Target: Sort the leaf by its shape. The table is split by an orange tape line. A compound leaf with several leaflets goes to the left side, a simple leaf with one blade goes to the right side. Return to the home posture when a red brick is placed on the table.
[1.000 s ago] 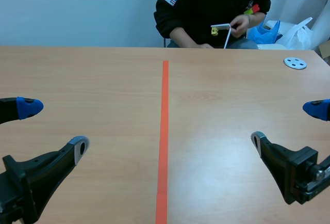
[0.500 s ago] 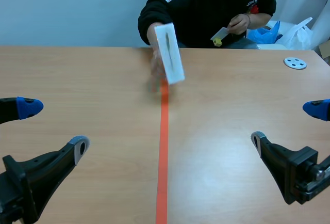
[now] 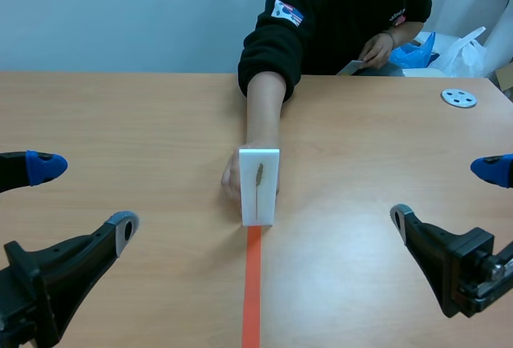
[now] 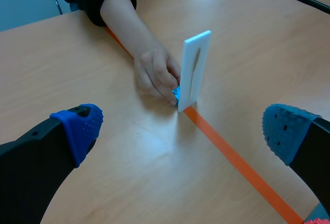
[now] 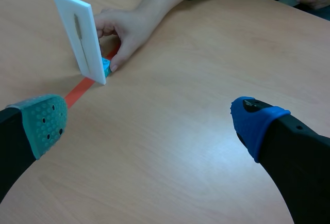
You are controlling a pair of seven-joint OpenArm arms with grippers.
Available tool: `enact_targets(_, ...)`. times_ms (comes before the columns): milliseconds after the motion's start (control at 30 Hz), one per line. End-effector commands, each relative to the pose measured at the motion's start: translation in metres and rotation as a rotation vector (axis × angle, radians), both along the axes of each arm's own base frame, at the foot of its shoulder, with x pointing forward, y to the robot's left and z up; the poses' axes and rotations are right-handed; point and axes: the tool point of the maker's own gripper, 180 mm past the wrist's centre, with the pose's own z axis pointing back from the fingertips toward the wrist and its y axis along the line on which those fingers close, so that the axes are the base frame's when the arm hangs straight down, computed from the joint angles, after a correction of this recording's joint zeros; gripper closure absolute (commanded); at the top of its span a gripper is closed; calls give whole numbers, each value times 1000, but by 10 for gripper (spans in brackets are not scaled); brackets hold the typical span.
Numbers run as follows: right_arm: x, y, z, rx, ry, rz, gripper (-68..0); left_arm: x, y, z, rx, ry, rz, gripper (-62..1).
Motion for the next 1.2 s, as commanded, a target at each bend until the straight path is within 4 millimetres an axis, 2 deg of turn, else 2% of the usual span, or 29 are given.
enact_targets(0,4,2,9,6,-33,9,-679,1,-5,9,-24,-21,-6,-623)
enact_targets(333,4,2,9,6,-33,9,-679,1,-5,8,-22,-19,-6,-623)
enact_targets(667,4,2,9,6,-33,9,-679,4,-5,-11,31,48,-17,-623)
enact_targets(900,4,2,9,6,-33,9,-679,14,-11,-38,66,68,-50,-623)
enact_targets(1167,4,2,9,7,-33,9,-679,40,-20,-72,25,104,-31,-623)
